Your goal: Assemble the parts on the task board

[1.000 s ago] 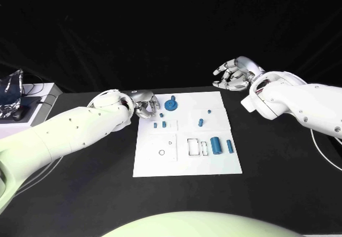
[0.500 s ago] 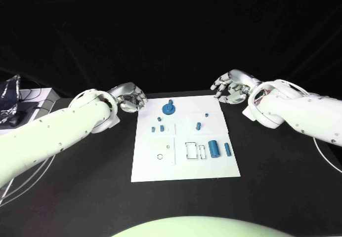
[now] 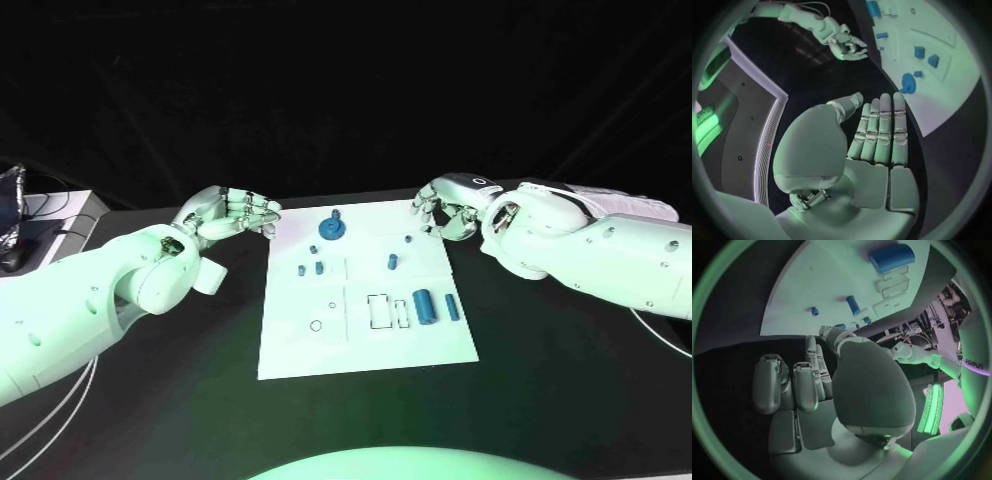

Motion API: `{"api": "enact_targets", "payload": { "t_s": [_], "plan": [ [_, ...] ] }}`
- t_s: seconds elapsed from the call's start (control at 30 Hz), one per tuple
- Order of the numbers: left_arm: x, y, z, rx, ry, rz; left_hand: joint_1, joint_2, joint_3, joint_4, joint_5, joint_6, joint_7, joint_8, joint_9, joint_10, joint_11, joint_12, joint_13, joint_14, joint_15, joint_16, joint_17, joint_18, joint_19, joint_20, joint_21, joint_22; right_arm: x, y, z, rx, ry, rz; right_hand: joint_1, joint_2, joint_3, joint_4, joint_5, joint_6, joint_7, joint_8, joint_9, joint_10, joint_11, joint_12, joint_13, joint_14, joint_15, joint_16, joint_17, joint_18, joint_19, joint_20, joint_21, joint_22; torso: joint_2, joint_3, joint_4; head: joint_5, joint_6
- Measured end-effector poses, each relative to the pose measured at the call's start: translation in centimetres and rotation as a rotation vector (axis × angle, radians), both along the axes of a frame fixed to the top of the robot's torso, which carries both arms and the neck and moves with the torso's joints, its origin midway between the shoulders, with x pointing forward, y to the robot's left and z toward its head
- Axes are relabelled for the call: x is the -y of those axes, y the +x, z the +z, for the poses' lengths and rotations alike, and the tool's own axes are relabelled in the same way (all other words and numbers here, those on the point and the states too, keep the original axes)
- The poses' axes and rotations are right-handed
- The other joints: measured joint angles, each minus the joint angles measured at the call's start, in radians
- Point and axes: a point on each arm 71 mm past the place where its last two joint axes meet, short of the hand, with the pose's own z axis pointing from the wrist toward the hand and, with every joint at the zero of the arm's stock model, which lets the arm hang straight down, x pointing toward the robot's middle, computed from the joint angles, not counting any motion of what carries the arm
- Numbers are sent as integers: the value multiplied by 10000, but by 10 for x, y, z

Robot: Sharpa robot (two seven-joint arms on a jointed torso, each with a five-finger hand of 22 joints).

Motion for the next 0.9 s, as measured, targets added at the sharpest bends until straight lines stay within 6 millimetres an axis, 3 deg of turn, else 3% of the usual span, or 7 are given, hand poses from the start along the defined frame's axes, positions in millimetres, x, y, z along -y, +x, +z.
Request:
{"api": "enact_targets", "payload": {
  "t_s": [0.17,0.47,0.9],
  "plan": [
    [2,-8,3,-294,-1338,-95,45,22,1,1,-1,0,0,25,0,188,18,-552,-217,111,38,-763,44,0,156,59,-536,-422,-8,2,-11,69,-672,22,-71,-34,-12,-68,-41,1,-1,-106,-41,-47,48,-184,-194,34,34,-49,-95,1,0,0,0,0,-5,-23,0,-40,32],
    [3,-12,7,-331,-2278,-171,106,4,-30,32,-2,-3,2,46,-11,220,50,-712,-242,175,70,-955,115,-1,242,72,-651,-548,-17,9,-20,118,-1371,-135,-92,-13,-25,-138,-48,-79,17,-165,-66,-90,92,-329,-364,35,34,-95,-173,1,-39,39,-40,-1,1,-35,10,-69,13],
    [4,-12,11,-211,-2677,-170,106,4,-126,68,-3,-37,35,46,-28,219,50,-781,-242,212,107,-1082,175,-4,278,108,-790,-635,-27,13,-39,-175,-1878,-201,-249,66,-26,-137,-78,-62,34,-203,-66,-198,121,-454,-566,12,56,-95,-228,0,-39,39,-87,7,30,-6,12,-16,-73]
  ]
}}
